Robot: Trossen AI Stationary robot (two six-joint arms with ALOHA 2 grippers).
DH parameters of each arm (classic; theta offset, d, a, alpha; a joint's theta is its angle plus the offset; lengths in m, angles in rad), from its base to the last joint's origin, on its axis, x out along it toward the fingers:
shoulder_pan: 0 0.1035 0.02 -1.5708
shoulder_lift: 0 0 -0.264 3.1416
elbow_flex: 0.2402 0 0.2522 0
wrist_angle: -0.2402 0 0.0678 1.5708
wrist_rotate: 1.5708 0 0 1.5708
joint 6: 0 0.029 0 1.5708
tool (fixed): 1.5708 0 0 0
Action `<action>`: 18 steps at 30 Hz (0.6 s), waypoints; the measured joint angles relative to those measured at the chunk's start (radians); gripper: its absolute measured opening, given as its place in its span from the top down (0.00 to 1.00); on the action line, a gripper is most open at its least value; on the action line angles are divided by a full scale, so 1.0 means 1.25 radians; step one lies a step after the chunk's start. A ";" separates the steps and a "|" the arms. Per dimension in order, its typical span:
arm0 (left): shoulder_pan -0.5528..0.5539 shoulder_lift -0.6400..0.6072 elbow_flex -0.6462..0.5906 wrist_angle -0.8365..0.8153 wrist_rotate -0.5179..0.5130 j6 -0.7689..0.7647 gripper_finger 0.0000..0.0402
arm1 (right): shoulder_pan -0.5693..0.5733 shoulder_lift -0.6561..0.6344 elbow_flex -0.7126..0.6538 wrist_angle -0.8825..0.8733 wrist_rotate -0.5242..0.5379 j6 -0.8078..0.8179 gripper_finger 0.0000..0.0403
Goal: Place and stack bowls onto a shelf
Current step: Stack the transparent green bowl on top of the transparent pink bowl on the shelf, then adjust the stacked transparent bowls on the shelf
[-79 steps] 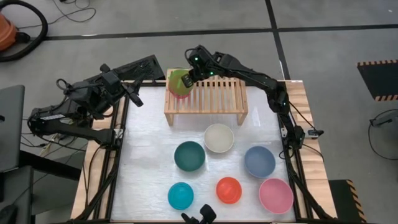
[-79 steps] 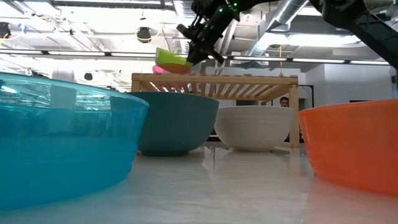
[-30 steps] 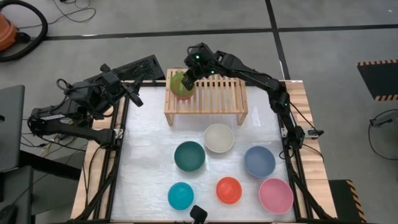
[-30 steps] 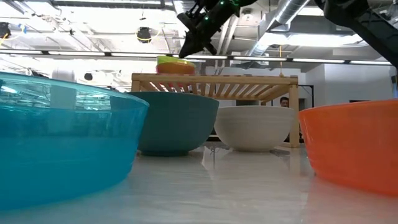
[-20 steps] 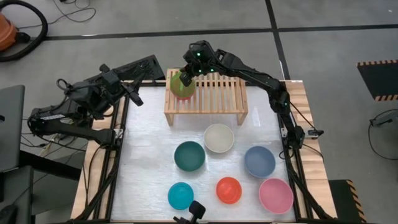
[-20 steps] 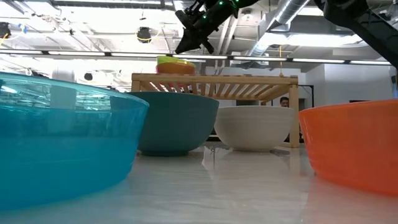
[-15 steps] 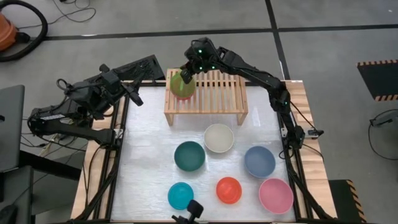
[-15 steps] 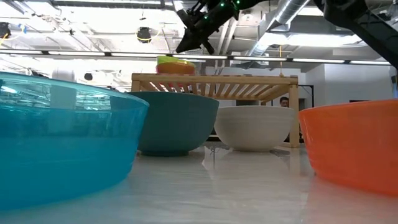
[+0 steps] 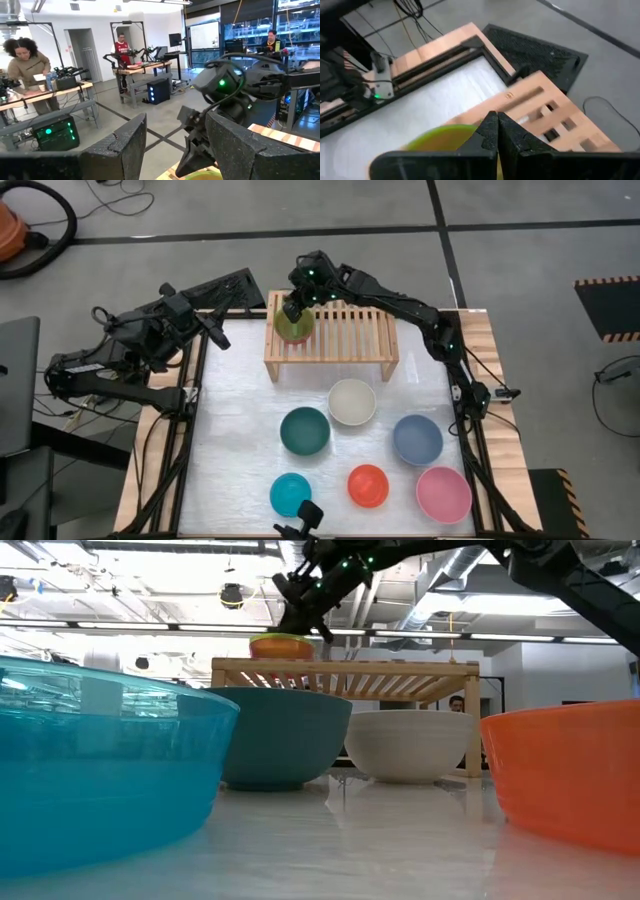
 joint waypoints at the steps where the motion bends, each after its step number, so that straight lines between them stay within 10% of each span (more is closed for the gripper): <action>1: 0.000 0.000 0.000 0.000 0.000 0.000 0.52 | -0.001 -0.008 0.000 0.000 -0.004 0.001 0.94; 18: 0.000 0.000 0.000 0.000 0.012 0.001 0.52 | 0.205 -0.148 0.000 -0.427 -0.033 -0.273 0.95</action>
